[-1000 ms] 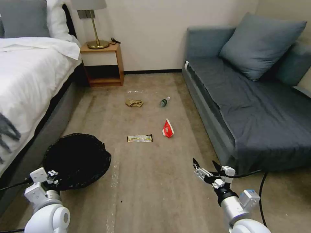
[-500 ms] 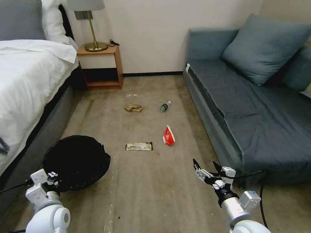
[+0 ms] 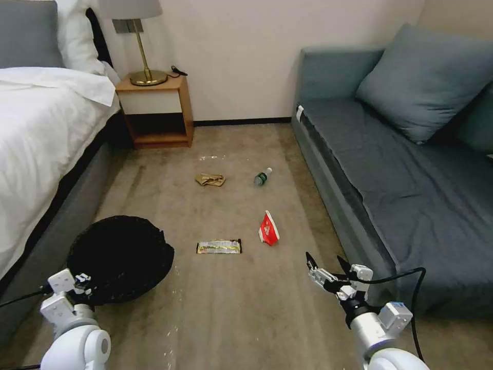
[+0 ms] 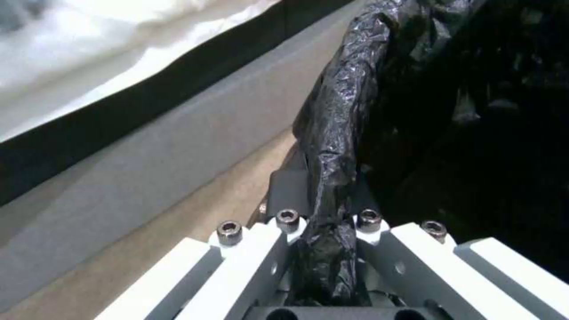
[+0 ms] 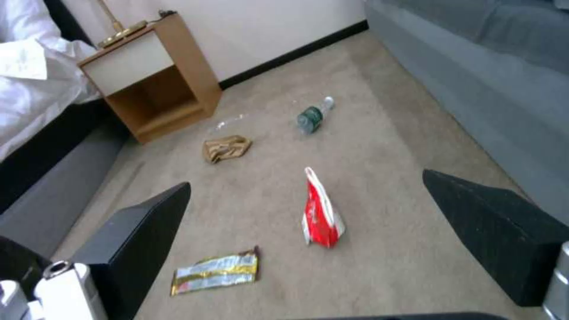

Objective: Pick up the trash bin, then pick up the garbage on the floor and place it into the trash bin.

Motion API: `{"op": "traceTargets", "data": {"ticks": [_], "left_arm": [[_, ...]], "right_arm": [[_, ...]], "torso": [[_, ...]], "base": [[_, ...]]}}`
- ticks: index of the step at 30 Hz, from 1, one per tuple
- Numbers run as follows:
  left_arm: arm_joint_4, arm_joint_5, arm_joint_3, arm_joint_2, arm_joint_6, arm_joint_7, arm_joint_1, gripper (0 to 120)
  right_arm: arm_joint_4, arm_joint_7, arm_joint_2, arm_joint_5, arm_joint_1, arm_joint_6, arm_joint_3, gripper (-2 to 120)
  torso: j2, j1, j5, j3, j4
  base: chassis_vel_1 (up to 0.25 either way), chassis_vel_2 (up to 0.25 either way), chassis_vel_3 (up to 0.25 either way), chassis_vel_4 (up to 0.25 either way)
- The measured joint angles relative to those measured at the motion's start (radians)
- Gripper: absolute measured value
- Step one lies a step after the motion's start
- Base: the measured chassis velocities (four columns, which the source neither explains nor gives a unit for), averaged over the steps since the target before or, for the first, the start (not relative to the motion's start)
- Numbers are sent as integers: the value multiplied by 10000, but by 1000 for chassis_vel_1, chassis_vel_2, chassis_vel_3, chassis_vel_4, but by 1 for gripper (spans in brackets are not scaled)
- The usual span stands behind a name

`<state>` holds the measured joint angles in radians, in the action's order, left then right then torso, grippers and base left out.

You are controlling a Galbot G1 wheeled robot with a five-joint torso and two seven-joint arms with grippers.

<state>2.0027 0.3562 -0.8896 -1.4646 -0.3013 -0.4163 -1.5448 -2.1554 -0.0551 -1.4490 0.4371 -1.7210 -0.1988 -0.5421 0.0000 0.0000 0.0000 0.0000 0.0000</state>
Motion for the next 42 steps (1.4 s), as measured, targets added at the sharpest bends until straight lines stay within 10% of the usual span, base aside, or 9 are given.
{"op": "traceTargets", "data": {"ticks": [42], "left_arm": [[70, 267, 26, 399, -113, -35, 119, 3]], "right_arm": [[414, -86, -409, -672, 29, 258, 276, 100]], "torso": [[0, 0, 0, 0, 0]], "base": [[-116, 113, 119, -118]]}}
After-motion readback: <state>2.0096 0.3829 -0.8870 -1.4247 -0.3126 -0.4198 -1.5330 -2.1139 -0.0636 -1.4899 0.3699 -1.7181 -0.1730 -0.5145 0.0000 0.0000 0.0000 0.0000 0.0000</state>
